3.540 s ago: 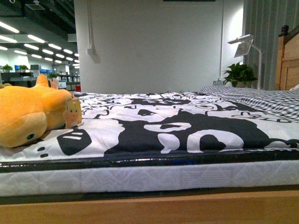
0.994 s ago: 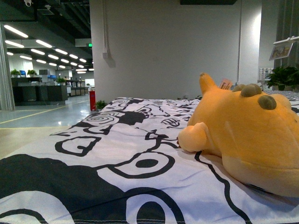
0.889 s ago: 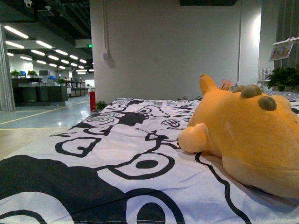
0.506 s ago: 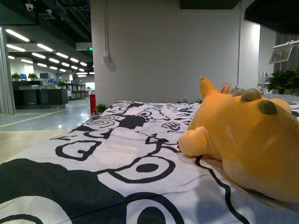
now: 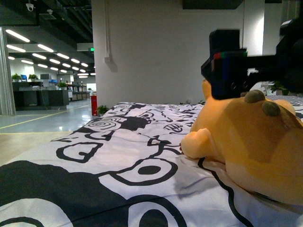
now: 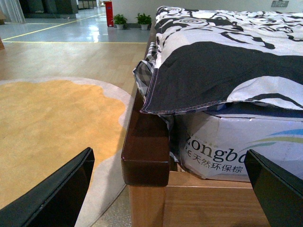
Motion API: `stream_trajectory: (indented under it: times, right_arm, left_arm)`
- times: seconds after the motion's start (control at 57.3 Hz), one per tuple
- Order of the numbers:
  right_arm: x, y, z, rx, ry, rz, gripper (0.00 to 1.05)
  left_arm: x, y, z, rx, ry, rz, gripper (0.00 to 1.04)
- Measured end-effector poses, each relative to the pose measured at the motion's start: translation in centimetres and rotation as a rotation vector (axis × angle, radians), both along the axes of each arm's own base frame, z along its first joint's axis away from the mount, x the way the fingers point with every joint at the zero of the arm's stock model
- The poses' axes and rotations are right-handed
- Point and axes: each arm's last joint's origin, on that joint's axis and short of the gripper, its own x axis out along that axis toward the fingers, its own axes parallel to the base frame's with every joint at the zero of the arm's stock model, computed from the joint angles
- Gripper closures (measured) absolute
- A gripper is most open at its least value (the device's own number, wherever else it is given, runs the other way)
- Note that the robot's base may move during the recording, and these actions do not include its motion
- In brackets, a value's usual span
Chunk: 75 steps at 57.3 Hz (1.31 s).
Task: Put away toys
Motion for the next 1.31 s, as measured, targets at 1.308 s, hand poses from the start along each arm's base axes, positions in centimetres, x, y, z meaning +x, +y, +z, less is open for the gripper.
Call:
stream_trajectory:
  times: [1.308]
  right_arm:
    - [-1.8,0.2,-5.3,0.002,0.062,-0.04,0.42]
  left_arm:
    - [0.0,0.0,0.0,0.0,0.0,0.0,0.06]
